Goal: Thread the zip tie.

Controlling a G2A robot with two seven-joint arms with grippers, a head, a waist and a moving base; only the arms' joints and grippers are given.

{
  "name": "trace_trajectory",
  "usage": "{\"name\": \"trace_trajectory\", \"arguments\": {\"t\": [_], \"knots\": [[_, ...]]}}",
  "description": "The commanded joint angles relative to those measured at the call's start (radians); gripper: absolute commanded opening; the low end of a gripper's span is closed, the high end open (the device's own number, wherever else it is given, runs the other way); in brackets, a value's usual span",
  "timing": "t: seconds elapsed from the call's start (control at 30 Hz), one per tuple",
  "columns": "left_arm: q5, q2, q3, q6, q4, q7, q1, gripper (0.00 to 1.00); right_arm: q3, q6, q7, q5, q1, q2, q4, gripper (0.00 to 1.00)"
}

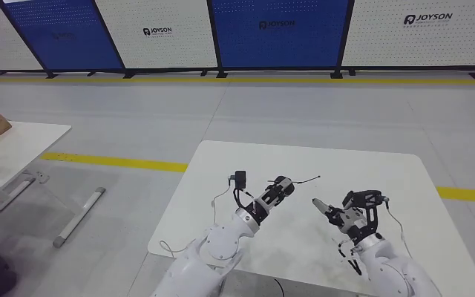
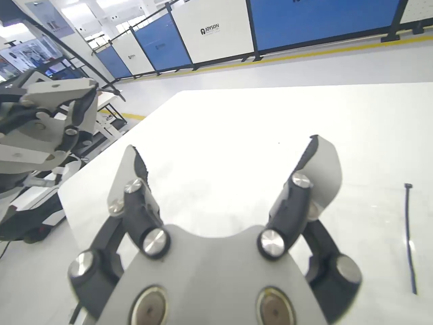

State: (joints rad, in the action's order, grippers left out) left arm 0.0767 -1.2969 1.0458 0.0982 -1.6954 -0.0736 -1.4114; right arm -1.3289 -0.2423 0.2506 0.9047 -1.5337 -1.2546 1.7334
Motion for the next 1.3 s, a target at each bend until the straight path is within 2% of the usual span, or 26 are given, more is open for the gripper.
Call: {"name": "trace_trajectory", "arguments": {"t": [0.0,0.1,0.13,0.2,0.3,0.37,0.57,0.63,0.87,0.9,0.97,1.0,1.03,1.1,1.13,1.2,1.23,1.27], "knots": [[0.0,0.0,0.0,0.0,0.0,0.0,0.0,0.0,0.0,-0.001,0.0,0.0,0.0,0.0,0.0,1.0],[-0.001,0.0,-0.001,-0.002,0.002,0.0,-0.001,0.0,0.006,0.004,-0.003,0.013,-0.001,0.0,-0.003,1.0],[-0.001,0.0,-0.002,-0.004,0.003,-0.001,-0.001,0.0,0.022,0.025,-0.018,0.062,0.001,-0.001,-0.005,1.0],[0.0,0.0,-0.002,-0.005,0.004,-0.003,-0.002,0.0,0.052,0.056,-0.051,0.088,0.003,-0.006,-0.011,1.0],[0.009,-0.001,-0.003,-0.003,0.004,-0.003,-0.002,0.0,0.093,0.068,-0.056,0.105,0.021,-0.012,-0.028,1.0],[0.016,-0.003,-0.004,-0.005,-0.001,0.013,-0.002,0.0,0.113,0.112,-0.07,0.153,0.035,-0.015,-0.04,1.0],[0.016,-0.003,-0.004,-0.005,-0.001,0.013,-0.002,0.0,0.113,0.112,-0.07,0.153,0.035,-0.015,-0.04,1.0],[0.024,-0.003,-0.006,-0.005,-0.001,0.007,-0.003,0.0,0.111,0.087,-0.056,0.124,0.034,-0.015,-0.045,1.0],[0.028,-0.005,-0.018,-0.007,0.012,-0.011,0.007,0.0,0.112,0.099,-0.058,0.066,0.037,-0.018,-0.04,1.0],[0.026,-0.006,-0.022,-0.009,0.014,-0.011,0.009,0.0,0.115,0.102,-0.061,0.065,0.037,-0.019,-0.038,0.9],[0.025,-0.007,-0.025,-0.01,0.018,-0.009,0.012,0.0,0.119,0.109,-0.067,0.069,0.038,-0.02,-0.036,0.63],[0.024,-0.007,-0.027,-0.01,0.019,-0.01,0.013,0.0,0.121,0.113,-0.071,0.073,0.038,-0.02,-0.035,0.63],[0.022,-0.008,-0.029,-0.01,0.023,-0.01,0.015,0.0,0.124,0.123,-0.079,0.083,0.038,-0.021,-0.034,0.76],[0.022,-0.009,-0.03,-0.012,0.029,-0.009,0.017,0.0,0.131,0.134,-0.087,0.102,0.039,-0.022,-0.034,0.83],[0.024,-0.009,-0.031,-0.012,0.033,-0.009,0.02,0.0,0.135,0.14,-0.092,0.108,0.039,-0.023,-0.035,0.8],[0.025,-0.01,-0.032,-0.012,0.036,-0.009,0.022,0.0,0.141,0.145,-0.096,0.113,0.041,-0.024,-0.037,0.63],[0.026,-0.01,-0.033,-0.012,0.036,-0.009,0.022,0.0,0.143,0.147,-0.097,0.116,0.041,-0.024,-0.038,0.6],[0.026,-0.01,-0.034,-0.012,0.037,-0.009,0.023,0.0,0.146,0.147,-0.098,0.117,0.042,-0.025,-0.039,0.5]]}}
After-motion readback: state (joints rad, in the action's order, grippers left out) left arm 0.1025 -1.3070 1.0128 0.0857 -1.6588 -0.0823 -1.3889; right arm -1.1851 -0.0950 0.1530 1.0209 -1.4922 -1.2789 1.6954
